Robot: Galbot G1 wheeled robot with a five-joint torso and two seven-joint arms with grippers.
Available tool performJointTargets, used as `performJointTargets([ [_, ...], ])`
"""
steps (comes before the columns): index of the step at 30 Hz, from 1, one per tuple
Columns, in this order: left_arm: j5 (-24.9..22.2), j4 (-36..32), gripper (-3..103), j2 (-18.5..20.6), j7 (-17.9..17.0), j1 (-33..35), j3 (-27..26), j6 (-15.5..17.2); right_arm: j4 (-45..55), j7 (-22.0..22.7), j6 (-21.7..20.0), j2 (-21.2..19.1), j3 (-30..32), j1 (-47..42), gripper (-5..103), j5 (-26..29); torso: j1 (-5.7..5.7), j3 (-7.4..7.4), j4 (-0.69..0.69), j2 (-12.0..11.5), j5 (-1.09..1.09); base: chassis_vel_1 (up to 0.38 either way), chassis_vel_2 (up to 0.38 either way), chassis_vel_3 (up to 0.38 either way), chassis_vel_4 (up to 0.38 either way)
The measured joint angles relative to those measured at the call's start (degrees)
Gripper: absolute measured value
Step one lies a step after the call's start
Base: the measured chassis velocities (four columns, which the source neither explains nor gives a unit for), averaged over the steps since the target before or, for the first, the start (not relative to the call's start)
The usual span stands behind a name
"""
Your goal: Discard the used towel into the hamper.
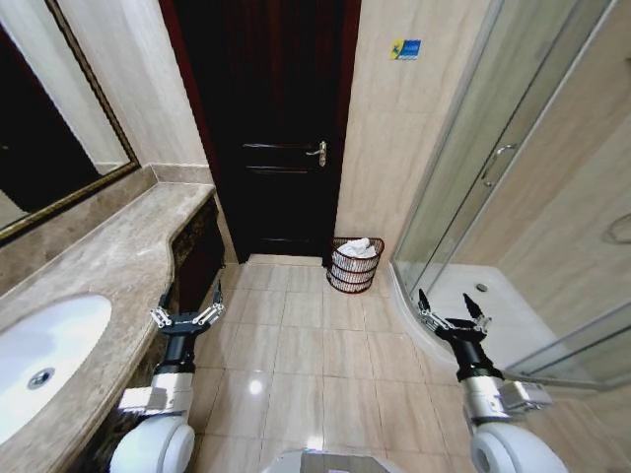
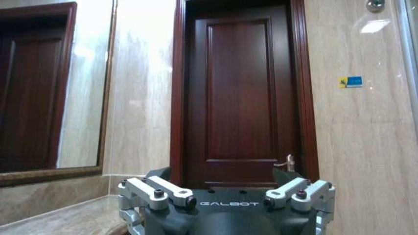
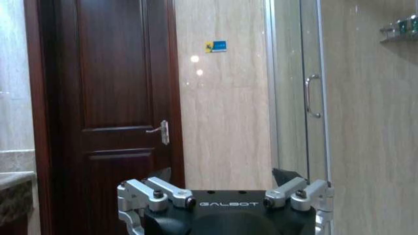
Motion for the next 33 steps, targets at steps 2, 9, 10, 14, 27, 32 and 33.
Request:
performJointTargets([
  [2, 0.0, 0.0, 100, 0.0, 0.0, 0.0, 0.0, 0.0, 0.0, 0.0, 0.0, 0.0, 0.0, 0.0, 100, 0.0, -0.01, 0.00, 0.00, 0.0, 0.02, 0.072, -0.075, -0.086, 0.086],
  [9, 0.0, 0.0, 100, 0.0, 0.0, 0.0, 0.0, 0.0, 0.0, 0.0, 0.0, 0.0, 0.0, 0.0, 100, 0.0, 0.03, 0.01, 0.00, 0.0, 0.02, 0.013, -0.015, -0.011, 0.009],
  [10, 0.0, 0.0, 100, 0.0, 0.0, 0.0, 0.0, 0.0, 0.0, 0.0, 0.0, 0.0, 0.0, 0.0, 100, 0.0, 0.04, 0.02, -0.01, 0.0, 0.01, 0.000, 0.000, 0.000, 0.000],
  [14, 0.0, 0.0, 100, 0.0, 0.0, 0.0, 0.0, 0.0, 0.0, 0.0, 0.0, 0.0, 0.0, 0.0, 100, 0.0, 0.04, 0.02, -0.01, 0.0, 0.02, -0.008, 0.013, 0.009, -0.007],
  [27, 0.0, 0.0, 100, 0.0, 0.0, 0.0, 0.0, 0.0, 0.0, 0.0, 0.0, 0.0, 0.0, 0.0, 100, 0.0, 0.02, 0.01, -0.01, 0.0, 0.02, 0.000, 0.000, 0.000, 0.000],
  [32, 0.0, 0.0, 100, 0.0, 0.0, 0.0, 0.0, 0.0, 0.0, 0.0, 0.0, 0.0, 0.0, 0.0, 100, 0.0, 0.02, 0.01, -0.01, 0.0, 0.02, 0.000, 0.000, 0.000, 0.000],
  [33, 0.0, 0.0, 100, 0.0, 0.0, 0.0, 0.0, 0.0, 0.0, 0.0, 0.0, 0.0, 0.0, 0.0, 100, 0.0, 0.02, 0.01, -0.01, 0.0, 0.02, 0.000, 0.000, 0.000, 0.000],
])
